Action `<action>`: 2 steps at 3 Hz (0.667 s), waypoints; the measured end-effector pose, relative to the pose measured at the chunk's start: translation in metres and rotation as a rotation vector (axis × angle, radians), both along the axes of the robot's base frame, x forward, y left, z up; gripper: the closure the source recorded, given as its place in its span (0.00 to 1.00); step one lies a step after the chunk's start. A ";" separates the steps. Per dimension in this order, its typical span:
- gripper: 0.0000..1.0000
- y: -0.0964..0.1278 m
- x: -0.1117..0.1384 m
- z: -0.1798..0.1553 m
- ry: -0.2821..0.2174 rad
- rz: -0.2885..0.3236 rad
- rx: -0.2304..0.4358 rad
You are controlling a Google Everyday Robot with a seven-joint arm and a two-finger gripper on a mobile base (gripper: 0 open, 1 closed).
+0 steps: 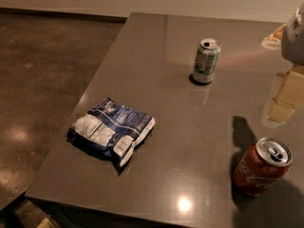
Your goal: Move blue chip bag near 7up can
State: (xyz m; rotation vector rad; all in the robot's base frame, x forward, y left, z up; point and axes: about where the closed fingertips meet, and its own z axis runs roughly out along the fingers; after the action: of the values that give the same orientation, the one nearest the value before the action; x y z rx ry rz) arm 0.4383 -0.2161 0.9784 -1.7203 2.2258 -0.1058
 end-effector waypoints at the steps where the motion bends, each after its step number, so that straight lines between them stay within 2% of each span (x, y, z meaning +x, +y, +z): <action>1: 0.00 0.000 0.000 0.000 0.000 0.000 0.000; 2: 0.00 0.022 -0.006 0.002 0.005 0.053 0.014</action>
Offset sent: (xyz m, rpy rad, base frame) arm -0.0140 0.0497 -0.0007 0.0324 0.0369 0.1238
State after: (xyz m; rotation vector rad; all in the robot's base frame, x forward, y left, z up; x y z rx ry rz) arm 0.4327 -0.1937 0.9805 -1.7725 2.1773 -0.0730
